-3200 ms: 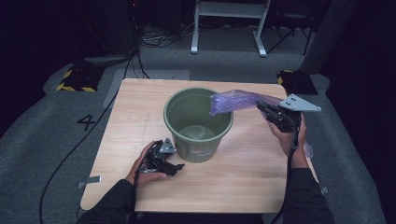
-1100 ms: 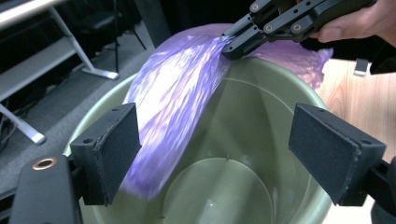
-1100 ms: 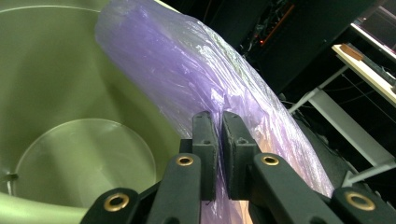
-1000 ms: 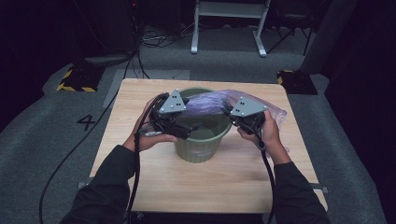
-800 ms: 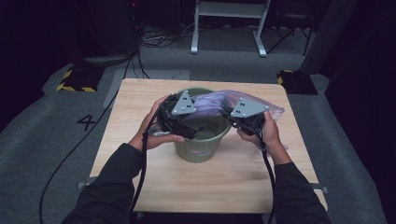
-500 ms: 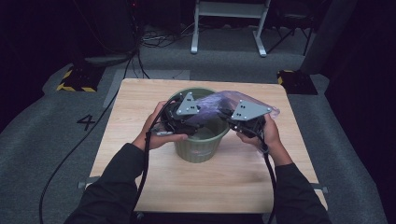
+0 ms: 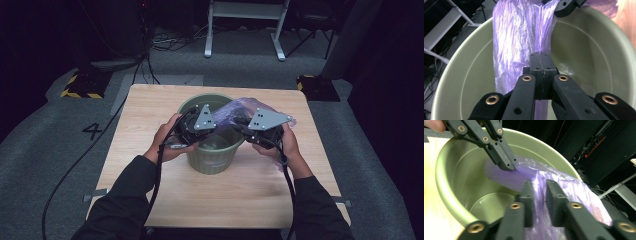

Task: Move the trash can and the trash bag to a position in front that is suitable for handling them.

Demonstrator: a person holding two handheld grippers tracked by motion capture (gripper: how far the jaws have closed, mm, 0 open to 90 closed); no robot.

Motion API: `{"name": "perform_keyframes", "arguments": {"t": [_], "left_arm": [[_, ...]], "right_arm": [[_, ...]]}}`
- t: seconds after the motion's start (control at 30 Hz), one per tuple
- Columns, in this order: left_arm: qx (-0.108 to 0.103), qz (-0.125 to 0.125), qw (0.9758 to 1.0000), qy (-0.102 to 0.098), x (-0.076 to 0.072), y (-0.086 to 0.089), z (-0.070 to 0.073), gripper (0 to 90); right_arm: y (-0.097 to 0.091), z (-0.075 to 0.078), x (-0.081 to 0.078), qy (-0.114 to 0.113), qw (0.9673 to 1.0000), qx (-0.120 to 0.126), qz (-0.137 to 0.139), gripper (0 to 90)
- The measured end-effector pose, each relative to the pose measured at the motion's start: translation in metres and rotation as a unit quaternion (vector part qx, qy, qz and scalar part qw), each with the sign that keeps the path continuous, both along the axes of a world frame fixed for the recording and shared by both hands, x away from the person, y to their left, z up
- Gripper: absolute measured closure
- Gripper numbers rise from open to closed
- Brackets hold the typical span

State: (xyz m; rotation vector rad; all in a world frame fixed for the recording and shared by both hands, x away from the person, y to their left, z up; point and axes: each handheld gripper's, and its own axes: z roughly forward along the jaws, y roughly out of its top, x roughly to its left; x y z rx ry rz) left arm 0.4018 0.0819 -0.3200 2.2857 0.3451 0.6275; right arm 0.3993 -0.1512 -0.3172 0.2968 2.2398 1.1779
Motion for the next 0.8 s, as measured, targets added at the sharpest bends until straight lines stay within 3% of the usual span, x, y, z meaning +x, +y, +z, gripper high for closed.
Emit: {"name": "perform_keyframes", "arguments": {"t": [0.07, 0.13, 0.37, 0.47, 0.6, 0.8], "left_arm": [[0.0, 0.004, 1.0, 0.002, 0.001, 0.002, -0.001, 90.0], [0.001, 0.009, 1.0, 0.002, 0.003, 0.004, -0.002, 90.0], [-0.005, 0.015, 0.9998, 0.012, 0.009, 0.013, -0.005, 90.0], [-0.008, 0.018, 0.9997, 0.013, 0.011, 0.015, -0.005, 90.0], [-0.01, 0.022, 0.9996, 0.015, 0.014, 0.016, -0.006, 90.0], [-0.017, 0.028, 0.9993, 0.02, 0.019, 0.017, -0.008, 90.0]], "right_arm": [[-0.002, 0.001, 0.0, 0.002, 1.0, 0.008, 0.003, 67.4], [-0.005, 0.002, 0.0, 0.009, 0.9998, 0.017, 0.005, 55.5], [-0.025, -0.002, -0.009, 0.025, 0.9987, 0.038, -0.024, 34.9], [-0.04, -0.01, -0.015, 0.018, 0.9984, 0.023, -0.048, 33.1], [-0.066, -0.019, -0.024, 0.023, 0.9966, 0.036, -0.07, 31.7], [-0.093, -0.038, -0.032, 0.031, 0.9948, 0.036, -0.091, 29.1]]}}
